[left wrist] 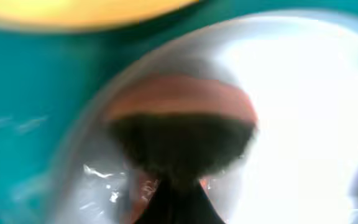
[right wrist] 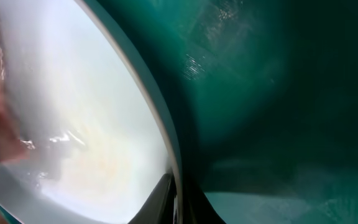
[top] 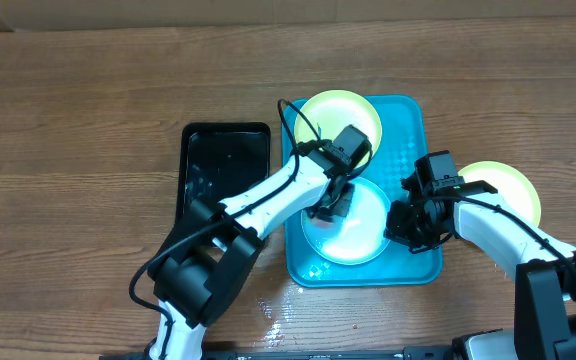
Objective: Clean dirty plates on tray and stack at the side
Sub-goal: 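Scrub the light-blue plate with the sponge in the left gripper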
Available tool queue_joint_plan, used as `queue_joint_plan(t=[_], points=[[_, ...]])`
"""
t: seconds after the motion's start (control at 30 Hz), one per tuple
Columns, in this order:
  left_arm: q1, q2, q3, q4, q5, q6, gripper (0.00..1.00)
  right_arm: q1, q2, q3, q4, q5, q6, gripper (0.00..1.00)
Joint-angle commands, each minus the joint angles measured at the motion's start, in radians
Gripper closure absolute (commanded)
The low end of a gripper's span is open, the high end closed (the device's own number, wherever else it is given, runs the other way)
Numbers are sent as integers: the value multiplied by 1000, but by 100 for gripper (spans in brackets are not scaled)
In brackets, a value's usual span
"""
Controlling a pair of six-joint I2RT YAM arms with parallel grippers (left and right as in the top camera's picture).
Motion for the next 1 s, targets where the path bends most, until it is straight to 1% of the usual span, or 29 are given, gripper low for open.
queue_joint_plan(t=[0.0, 0.07, 0.23, 0.33, 0.4, 0.5, 0.63, 0.7, 0.83, 0.97], points=[[-25, 66, 4, 85, 425, 16, 96, 1, 6, -20, 3, 24, 0, 93], [-44, 79, 4, 103, 490, 16, 96, 1, 6, -20, 2, 24, 0, 93], [-77, 85, 4, 90, 537, 39, 96, 1, 6, -20, 3, 24, 0, 93], [-77, 85, 4, 55, 524, 38, 96, 1, 6, -20, 3, 24, 0, 93], [-66, 85, 5, 11, 435, 16, 96, 1, 6, -20, 3, 24, 0, 93], [-40, 84, 5, -76, 237, -42, 96, 1, 6, -20, 3, 24, 0, 93], [-3, 84, 22, -149, 113, -103, 96, 1, 6, -20, 3, 24, 0, 93], [11, 84, 44, -188, 48, -109, 96, 1, 6, -20, 3, 24, 0, 93], [16, 84, 87, -260, -150, -122, 96, 1, 6, -20, 4, 24, 0, 93], [12, 85, 91, -278, -303, -119, 96, 1, 6, -20, 4, 24, 0, 93]])
